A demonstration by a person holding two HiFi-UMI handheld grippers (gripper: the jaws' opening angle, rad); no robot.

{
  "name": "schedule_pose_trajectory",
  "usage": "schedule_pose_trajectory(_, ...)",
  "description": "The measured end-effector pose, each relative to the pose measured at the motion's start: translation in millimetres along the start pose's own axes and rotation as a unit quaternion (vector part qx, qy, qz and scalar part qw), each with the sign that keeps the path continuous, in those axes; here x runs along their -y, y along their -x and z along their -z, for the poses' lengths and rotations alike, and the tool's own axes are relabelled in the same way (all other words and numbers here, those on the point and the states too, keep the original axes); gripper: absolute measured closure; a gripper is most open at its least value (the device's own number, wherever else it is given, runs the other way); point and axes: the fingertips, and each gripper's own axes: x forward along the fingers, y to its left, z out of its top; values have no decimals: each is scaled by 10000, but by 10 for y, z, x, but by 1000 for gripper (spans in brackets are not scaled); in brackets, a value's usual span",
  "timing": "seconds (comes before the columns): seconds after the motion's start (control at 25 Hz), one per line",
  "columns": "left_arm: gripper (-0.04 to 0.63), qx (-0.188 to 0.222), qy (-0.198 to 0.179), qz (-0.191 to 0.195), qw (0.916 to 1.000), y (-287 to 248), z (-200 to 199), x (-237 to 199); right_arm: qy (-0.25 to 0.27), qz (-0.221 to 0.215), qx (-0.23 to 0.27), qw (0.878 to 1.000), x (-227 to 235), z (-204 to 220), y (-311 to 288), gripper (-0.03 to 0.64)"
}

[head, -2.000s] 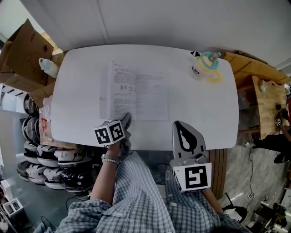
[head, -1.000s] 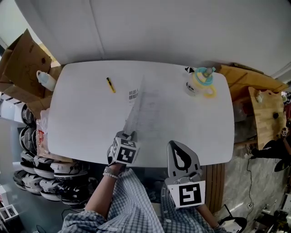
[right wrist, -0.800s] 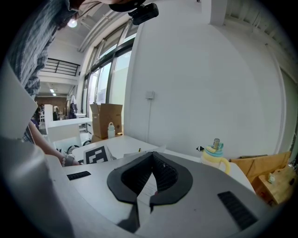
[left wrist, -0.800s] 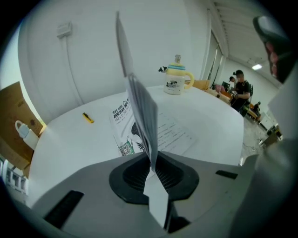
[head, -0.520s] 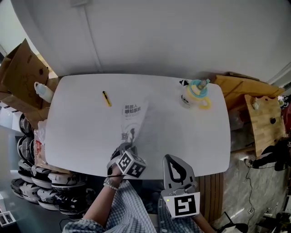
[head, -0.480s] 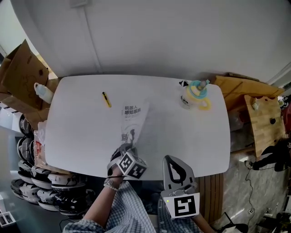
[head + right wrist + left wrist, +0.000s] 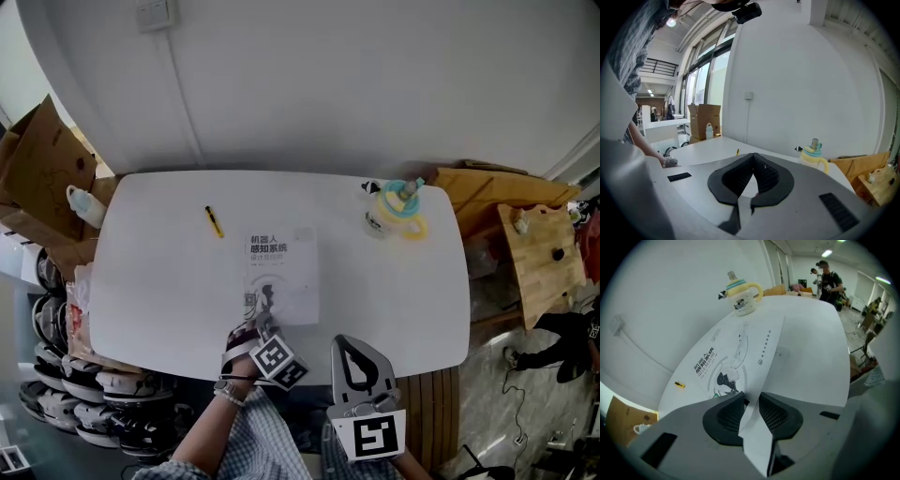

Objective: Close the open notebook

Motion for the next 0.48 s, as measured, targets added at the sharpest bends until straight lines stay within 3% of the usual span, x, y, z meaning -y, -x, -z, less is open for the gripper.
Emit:
schedule_pose_trajectory(0.12, 505, 37, -173, 36, 9998, -18, 23, 32, -8, 22, -17, 10000, 8, 3, 5, 604)
schedule_pose_trajectory(0.48, 480, 168, 35, 489, 9987, 17, 60, 72, -4, 3, -42, 10000, -35, 4, -16, 604)
